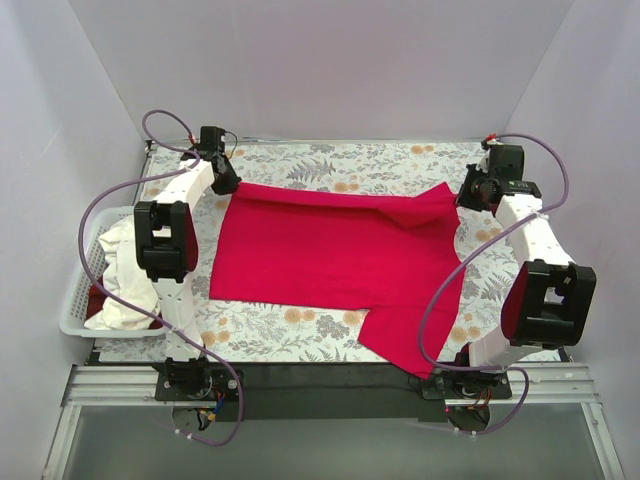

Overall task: Fold and stack the t-shirts
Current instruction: Fold the tshirt

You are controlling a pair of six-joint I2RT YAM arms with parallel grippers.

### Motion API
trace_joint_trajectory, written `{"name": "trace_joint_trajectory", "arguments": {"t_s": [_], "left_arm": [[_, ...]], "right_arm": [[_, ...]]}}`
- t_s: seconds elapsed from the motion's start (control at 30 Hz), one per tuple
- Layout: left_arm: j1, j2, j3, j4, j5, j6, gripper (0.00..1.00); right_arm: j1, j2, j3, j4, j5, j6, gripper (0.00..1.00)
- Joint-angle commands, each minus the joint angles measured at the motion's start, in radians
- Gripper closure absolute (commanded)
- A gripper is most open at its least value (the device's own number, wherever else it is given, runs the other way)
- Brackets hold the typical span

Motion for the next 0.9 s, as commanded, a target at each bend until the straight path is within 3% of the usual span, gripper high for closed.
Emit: {"name": "trace_joint_trajectory", "arguments": {"t_s": [0.0,0.33,0.87], "left_arm": [[0.011,-0.081,-0.029,-0.027,-0.036,-0.007,1.0],[0.011,-0.052,-0.144,-0.035,-0.079,-0.038,1.0],[0.011,-0.029,-0.164,-0.046,-0.105,-0.055,1.0]], "right_arm": [[-0.011,-0.036,-0.018,-0.03,0.018,0.012,0.99],[-0.015,-0.02,-0.153,-0.035,0.018,0.032,0.99],[-0.023,0.046,-0.201,-0.037,0.0,0.062,0.99]]}}
